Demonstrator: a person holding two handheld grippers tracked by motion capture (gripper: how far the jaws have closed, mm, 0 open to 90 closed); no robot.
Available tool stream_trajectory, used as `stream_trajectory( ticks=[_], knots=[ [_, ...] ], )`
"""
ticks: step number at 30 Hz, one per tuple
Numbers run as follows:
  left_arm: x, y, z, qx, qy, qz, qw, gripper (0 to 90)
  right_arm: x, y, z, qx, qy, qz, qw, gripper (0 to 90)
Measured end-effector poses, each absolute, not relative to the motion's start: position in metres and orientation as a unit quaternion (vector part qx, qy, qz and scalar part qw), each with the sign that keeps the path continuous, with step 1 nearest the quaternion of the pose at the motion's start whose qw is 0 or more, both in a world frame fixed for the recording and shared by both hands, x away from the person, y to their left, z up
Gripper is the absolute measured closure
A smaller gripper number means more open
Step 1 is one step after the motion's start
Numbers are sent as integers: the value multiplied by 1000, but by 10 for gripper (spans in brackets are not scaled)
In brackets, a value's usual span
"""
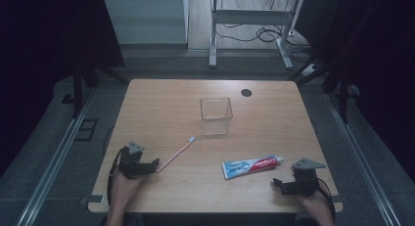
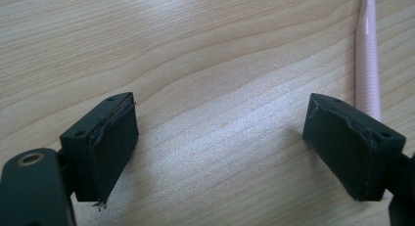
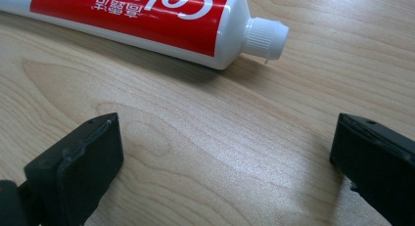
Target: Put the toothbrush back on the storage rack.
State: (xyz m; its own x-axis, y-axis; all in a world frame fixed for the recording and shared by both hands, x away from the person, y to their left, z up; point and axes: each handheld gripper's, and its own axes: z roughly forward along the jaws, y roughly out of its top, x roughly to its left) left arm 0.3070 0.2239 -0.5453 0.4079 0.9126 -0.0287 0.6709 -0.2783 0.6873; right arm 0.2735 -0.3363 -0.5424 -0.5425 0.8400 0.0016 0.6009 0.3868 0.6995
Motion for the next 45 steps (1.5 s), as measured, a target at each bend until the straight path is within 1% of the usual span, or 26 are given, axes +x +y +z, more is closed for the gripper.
stream_trajectory(
  ticks=[10, 17, 25, 27, 39, 45],
  knots=[
    [308, 224, -543, 783, 506, 184, 312, 162, 274, -336, -542, 443, 813, 332, 180, 0],
    [309, 223, -538, 790, 504, 166, 308, 186, 274, -336, -542, 443, 813, 332, 180, 0],
    [314, 214, -528, 808, 488, 151, 293, 189, 274, -336, -542, 445, 812, 332, 181, 0],
    [314, 214, -525, 813, 483, 148, 290, 209, 274, -336, -542, 445, 812, 332, 181, 0],
    [318, 213, -512, 833, 463, 141, 268, 216, 274, -336, -542, 446, 811, 331, 182, 0],
    [323, 208, -507, 844, 453, 128, 257, 217, 274, -336, -542, 446, 811, 331, 182, 0]
  ],
)
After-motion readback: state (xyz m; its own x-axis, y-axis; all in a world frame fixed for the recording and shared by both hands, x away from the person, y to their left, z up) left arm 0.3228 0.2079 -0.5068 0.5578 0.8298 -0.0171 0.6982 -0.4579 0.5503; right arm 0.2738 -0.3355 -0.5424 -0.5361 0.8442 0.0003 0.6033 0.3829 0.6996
